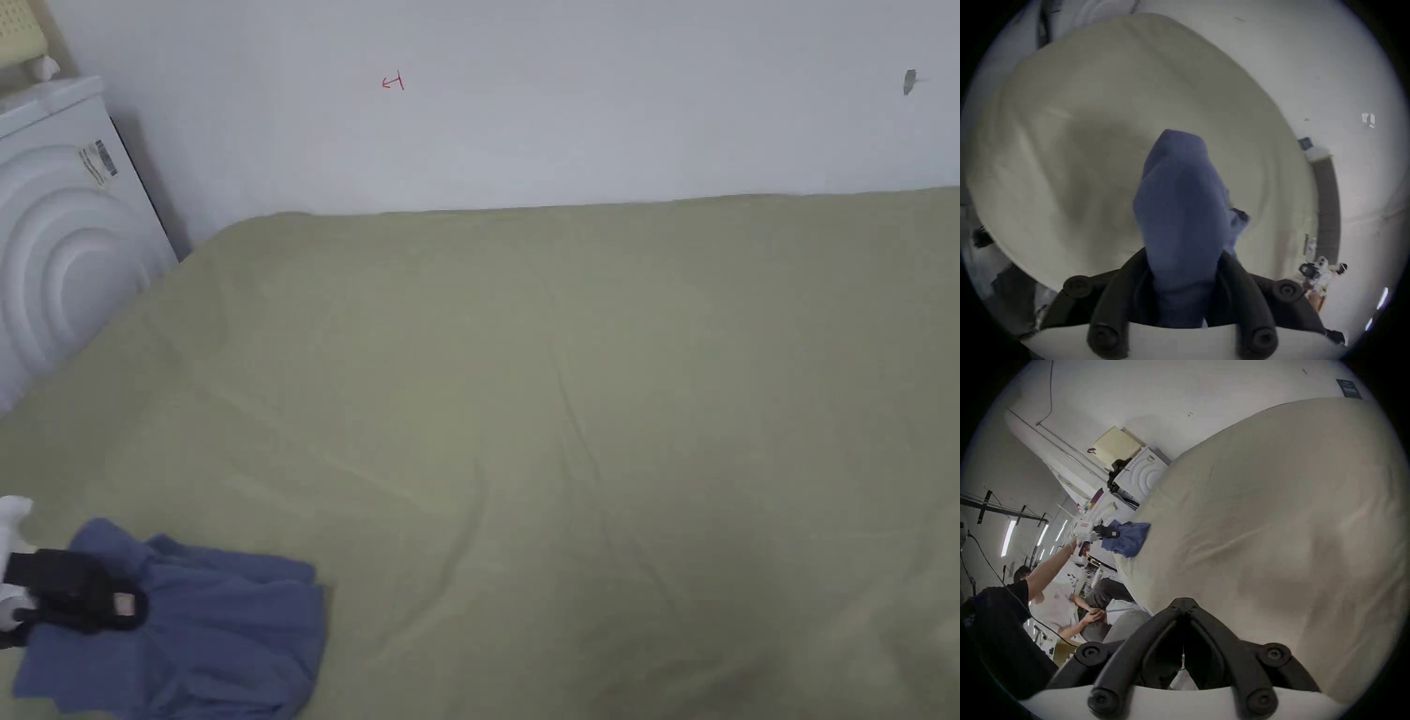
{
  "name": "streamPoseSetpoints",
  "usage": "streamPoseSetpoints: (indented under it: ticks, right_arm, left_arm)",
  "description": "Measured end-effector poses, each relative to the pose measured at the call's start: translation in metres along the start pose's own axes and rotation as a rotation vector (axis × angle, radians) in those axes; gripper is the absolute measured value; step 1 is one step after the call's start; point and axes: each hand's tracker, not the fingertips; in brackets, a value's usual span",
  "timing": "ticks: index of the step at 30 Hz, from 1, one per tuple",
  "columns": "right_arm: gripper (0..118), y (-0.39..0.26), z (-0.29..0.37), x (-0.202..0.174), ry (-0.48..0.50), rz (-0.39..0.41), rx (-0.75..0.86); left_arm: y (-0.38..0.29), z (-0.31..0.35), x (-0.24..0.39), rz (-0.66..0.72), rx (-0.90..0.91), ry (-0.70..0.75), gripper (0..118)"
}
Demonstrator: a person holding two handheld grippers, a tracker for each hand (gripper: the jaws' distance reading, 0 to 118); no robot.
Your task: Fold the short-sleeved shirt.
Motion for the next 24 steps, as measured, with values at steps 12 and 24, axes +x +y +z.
streamPoseSetpoints:
  ticks: [12, 24]
  right_arm:
    - [0, 0.004, 0.025, -0.042, -0.108, 0.077, -0.026]
    - [0, -0.001, 0.089, -0.082, -0.441, 0.155, 0.26]
  left_arm:
    - [-0.038, 0.068, -0.032, 0.017, 0.276, 0.161, 98]
    - [-0.191, 0.013, 0.231, -0.412, 0.629, 0.043, 0]
